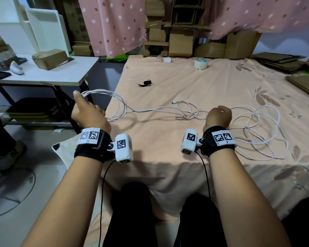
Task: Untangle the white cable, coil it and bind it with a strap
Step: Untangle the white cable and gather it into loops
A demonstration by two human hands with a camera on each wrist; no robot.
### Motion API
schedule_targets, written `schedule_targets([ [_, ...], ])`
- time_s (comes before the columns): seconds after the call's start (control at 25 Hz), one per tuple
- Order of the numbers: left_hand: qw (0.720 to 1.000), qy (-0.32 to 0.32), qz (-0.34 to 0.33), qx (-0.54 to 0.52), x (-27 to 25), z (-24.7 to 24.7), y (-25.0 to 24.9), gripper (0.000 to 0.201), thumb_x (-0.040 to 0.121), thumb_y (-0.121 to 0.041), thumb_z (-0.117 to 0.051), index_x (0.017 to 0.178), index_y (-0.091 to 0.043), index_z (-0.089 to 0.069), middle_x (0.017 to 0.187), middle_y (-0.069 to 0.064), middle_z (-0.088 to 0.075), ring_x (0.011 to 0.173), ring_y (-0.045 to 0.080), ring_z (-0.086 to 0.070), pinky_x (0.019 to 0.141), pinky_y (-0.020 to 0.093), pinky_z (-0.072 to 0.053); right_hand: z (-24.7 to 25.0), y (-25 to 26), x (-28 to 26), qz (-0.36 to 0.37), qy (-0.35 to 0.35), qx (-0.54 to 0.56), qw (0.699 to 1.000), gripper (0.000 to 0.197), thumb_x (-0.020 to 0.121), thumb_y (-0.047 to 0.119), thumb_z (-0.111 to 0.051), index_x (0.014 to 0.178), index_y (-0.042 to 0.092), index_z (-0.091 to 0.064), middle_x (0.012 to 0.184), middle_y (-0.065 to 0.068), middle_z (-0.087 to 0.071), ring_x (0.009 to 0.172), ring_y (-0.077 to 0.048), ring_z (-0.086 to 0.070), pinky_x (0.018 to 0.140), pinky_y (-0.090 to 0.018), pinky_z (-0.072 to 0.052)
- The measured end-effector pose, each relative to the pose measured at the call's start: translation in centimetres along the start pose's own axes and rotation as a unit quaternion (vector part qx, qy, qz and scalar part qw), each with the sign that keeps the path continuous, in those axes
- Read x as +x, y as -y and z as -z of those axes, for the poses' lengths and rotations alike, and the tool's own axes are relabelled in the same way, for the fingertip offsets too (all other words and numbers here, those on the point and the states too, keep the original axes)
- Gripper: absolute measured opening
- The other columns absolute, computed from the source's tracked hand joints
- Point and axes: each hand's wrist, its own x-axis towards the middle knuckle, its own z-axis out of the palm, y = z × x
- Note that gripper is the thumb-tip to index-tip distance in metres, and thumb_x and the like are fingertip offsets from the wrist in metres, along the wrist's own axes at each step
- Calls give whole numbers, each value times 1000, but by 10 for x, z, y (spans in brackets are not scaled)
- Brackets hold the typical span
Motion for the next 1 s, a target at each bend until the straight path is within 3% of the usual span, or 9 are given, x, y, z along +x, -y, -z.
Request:
schedule_targets([
  [0.08,999,31,6,8,-6,-2,4,43,97,-37,-56,70,-24,-26,65,3,-10,56,21,-8,52,32,-10,-10,3,-20,88,6,-50,995,35,82,1,-43,102,18,-66,120,-8,-59,95,-21,-57,81,-29,-48],
  [0.16,998,64,13,19,-11,-5,5,45,97,-36,-56,71,-23,-22,66,3,-9,56,20,-7,51,30,-10,-21,3,-42,193,137,-101,966,35,77,-3,-48,91,18,-72,101,-5,-71,89,-19,-62,86,-30,-52],
  [0.24,995,96,17,29,-16,-9,5,47,98,-36,-56,76,-21,-18,65,4,-9,55,19,-7,49,27,-11,-36,1,-63,238,325,-163,901,32,78,-2,-57,93,20,-76,96,-1,-75,92,-19,-68,91,-33,-55],
  [0.32,992,119,20,31,-19,-11,2,47,99,-36,-55,77,-21,-17,63,4,-8,52,18,-6,47,25,-12,-50,-5,-76,291,422,-288,809,37,85,2,-63,118,16,-72,119,-5,-71,113,-20,-63,102,-29,-46],
  [0.44,990,133,30,28,-19,-12,-6,47,99,-37,-56,68,-24,-22,62,1,-8,51,16,-6,46,24,-12,-63,-12,-80,352,432,-450,698,37,88,21,-69,126,24,-69,124,-5,-67,123,-26,-55,104,-35,-43],
  [0.56,992,120,38,16,-11,-8,-12,47,97,-39,-58,67,-24,-24,63,0,-9,52,17,-6,46,27,-10,-63,-7,-80,368,426,-501,657,9,84,26,-72,92,29,-75,94,5,-70,105,-23,-62,88,-34,-46],
  [0.68,994,96,48,2,-7,-6,-11,47,94,-39,-60,70,-24,-23,65,0,-8,53,18,-6,49,29,-8,-58,-4,-88,366,464,-532,607,15,79,27,-76,94,29,-74,94,8,-65,99,-18,-61,87,-33,-45],
  [0.84,995,84,54,-2,-10,-4,-6,46,96,-39,-58,72,-24,-21,67,1,-9,54,18,-6,48,27,-9,-55,-8,-91,369,464,-562,577,8,79,25,-77,86,26,-74,82,9,-64,91,-20,-64,72,-29,-38],
  [1.0,997,67,21,24,-5,0,-9,46,96,-39,-58,68,-24,-25,63,1,-12,54,19,-9,50,30,-10,-49,-1,-86,308,505,-433,680,12,91,19,-71,95,14,-82,96,-2,-79,96,-18,-70,86,-32,-52],
])
